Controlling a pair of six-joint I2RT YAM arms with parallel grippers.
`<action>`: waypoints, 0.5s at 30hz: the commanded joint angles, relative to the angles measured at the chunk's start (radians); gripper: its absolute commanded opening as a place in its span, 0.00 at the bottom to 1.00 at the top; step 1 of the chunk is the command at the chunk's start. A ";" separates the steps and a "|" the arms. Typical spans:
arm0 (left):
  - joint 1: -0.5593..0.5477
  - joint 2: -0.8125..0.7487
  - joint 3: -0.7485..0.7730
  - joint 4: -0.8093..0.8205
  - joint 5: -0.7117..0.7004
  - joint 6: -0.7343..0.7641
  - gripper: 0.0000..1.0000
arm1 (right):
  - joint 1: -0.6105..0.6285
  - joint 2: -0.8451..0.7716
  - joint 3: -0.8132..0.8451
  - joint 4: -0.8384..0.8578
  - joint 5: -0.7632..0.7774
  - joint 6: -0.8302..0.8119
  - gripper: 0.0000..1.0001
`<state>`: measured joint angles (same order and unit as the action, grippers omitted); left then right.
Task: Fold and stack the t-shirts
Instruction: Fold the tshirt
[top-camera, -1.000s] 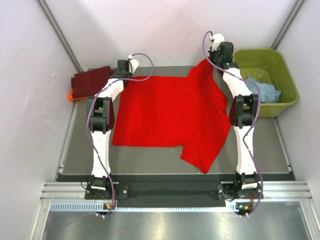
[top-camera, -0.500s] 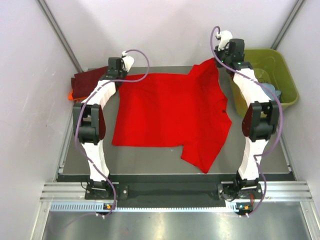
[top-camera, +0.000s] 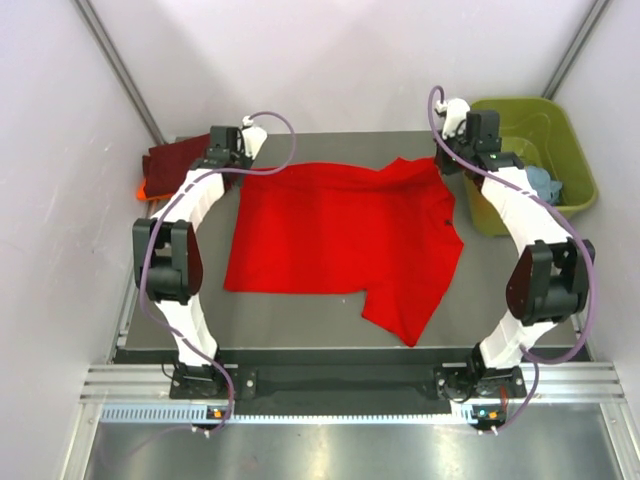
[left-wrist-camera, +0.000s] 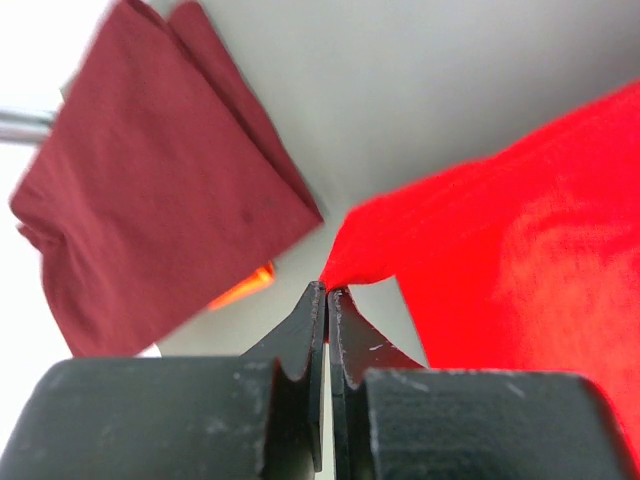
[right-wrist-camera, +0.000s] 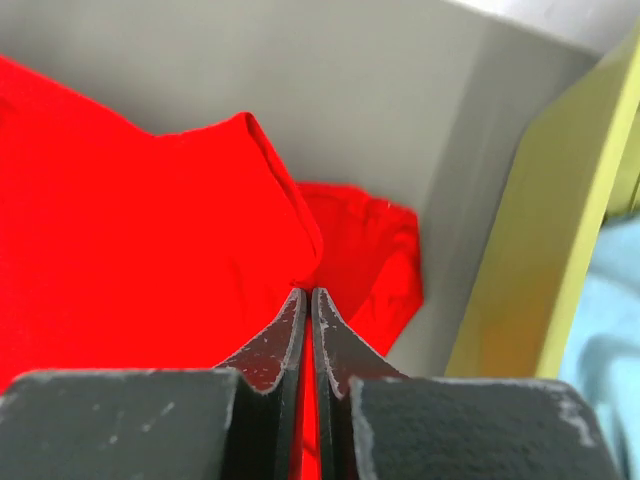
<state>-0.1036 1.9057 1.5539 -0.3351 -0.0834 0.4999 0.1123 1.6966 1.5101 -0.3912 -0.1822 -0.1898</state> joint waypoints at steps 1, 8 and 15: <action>0.018 -0.094 -0.035 -0.041 0.030 -0.012 0.00 | 0.010 -0.106 -0.043 -0.008 0.006 -0.014 0.00; 0.019 -0.154 -0.092 -0.104 0.046 -0.027 0.00 | 0.009 -0.176 -0.146 -0.035 0.004 -0.028 0.00; 0.019 -0.165 -0.124 -0.149 0.042 -0.031 0.00 | 0.001 -0.218 -0.223 -0.051 0.001 -0.046 0.00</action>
<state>-0.0906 1.7870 1.4395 -0.4561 -0.0486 0.4801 0.1139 1.5333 1.3022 -0.4446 -0.1814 -0.2146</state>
